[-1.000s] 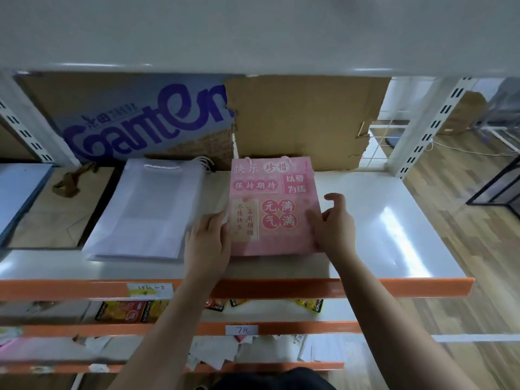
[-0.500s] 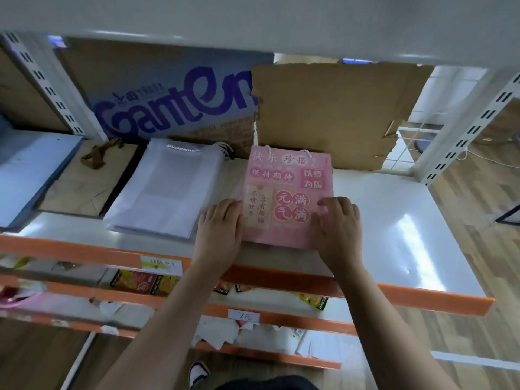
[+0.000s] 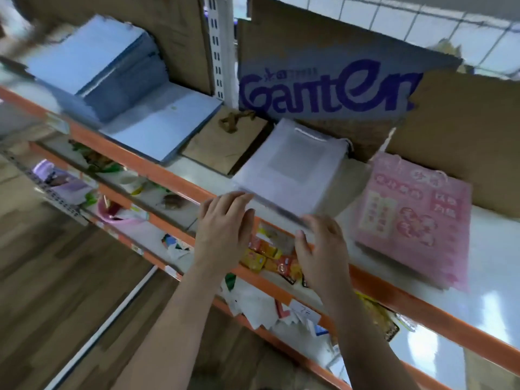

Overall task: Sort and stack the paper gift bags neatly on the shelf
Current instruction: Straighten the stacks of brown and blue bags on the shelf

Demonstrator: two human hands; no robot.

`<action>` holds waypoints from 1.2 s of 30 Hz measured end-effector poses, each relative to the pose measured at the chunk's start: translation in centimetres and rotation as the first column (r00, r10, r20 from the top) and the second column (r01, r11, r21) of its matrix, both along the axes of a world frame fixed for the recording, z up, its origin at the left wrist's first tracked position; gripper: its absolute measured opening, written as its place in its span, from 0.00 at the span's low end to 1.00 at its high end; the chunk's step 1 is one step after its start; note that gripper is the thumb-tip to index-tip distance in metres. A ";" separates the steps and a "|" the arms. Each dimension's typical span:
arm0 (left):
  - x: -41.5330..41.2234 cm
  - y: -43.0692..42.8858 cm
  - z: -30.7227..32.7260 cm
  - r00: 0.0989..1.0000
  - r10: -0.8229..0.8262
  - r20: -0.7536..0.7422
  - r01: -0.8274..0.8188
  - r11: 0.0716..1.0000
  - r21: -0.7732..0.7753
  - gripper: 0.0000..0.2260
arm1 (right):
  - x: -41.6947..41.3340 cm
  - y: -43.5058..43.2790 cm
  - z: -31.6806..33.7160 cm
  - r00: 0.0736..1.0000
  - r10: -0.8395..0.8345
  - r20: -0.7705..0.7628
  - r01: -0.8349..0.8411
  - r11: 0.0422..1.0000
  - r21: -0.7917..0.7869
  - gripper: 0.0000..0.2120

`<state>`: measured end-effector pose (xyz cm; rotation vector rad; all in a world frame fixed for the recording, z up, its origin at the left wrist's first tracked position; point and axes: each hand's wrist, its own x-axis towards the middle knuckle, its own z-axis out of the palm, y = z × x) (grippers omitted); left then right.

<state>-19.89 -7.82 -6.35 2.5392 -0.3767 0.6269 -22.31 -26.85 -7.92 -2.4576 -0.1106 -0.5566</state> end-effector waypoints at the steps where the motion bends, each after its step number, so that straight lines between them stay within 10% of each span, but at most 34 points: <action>1: 0.2 2.2 0.1 1.000 0.022 0.001 -0.022 1.000 0.002 0.16 | 0.4 2.1 0.0 1.000 0.025 -0.003 -0.025 0.999 0.023 0.09; 20: 6.6 39.5 1.3 0.973 0.226 -0.041 -0.226 0.974 -0.001 0.19 | 12.5 39.8 2.9 0.932 0.362 0.002 -0.362 0.931 0.057 0.10; 36: 29.3 60.0 3.0 0.981 0.187 -0.047 -0.185 0.981 0.051 0.20 | 33.9 62.0 5.4 0.904 0.421 0.078 -0.428 0.881 0.203 0.10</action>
